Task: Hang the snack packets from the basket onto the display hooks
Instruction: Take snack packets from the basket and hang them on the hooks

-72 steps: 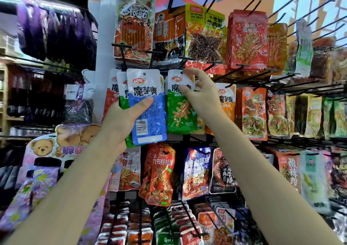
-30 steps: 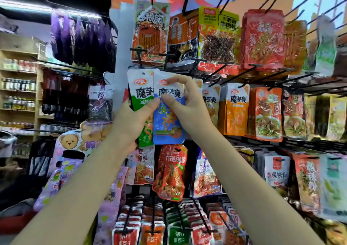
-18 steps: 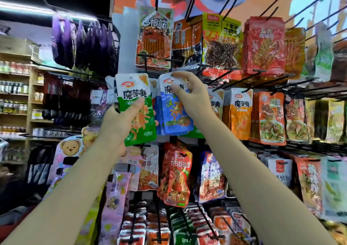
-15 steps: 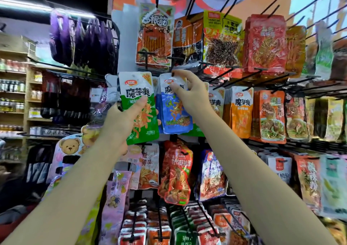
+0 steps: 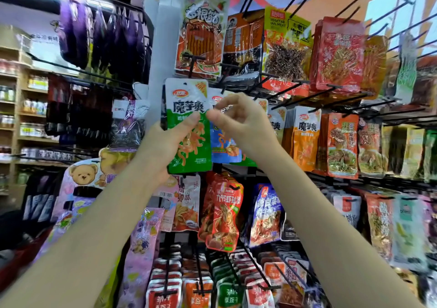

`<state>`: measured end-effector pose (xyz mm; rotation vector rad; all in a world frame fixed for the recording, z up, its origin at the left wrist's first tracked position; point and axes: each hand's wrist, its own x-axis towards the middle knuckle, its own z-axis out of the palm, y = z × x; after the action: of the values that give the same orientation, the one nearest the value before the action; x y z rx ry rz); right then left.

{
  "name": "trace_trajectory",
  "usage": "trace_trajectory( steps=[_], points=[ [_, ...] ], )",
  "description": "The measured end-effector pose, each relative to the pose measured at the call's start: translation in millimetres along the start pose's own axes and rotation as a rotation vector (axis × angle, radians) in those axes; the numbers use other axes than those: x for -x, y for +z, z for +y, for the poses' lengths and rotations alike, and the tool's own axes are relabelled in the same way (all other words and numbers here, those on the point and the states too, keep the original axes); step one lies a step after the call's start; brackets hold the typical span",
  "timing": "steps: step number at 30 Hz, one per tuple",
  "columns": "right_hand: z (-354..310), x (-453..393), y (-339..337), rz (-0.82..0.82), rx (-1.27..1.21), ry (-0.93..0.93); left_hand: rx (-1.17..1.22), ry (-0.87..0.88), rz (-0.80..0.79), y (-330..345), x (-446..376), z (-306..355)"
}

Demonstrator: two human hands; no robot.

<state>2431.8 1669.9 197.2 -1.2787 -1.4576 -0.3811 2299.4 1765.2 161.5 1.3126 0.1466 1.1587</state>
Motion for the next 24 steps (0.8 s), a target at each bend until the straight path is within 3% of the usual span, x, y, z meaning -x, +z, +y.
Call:
trace_trajectory(
  steps=[2, 6, 12, 17, 24],
  points=[
    [1, 6, 4, -0.084, 0.003, 0.015, 0.010, -0.019, -0.117, 9, 2, 2],
    [13, 7, -6, 0.014, -0.052, 0.094, 0.014, -0.042, -0.227, 11, 2, -2],
    [24, 12, -32, 0.193, -0.266, 0.215, -0.097, 0.049, -0.146, 18, -8, -15],
    [37, 14, -59, 0.310, -0.125, 0.151, -0.156, 0.196, -0.135, 29, -13, -16],
    [49, -5, -65, 0.253, 0.030, 0.060, -0.184, 0.283, -0.098, 44, -17, -23]
  ],
)
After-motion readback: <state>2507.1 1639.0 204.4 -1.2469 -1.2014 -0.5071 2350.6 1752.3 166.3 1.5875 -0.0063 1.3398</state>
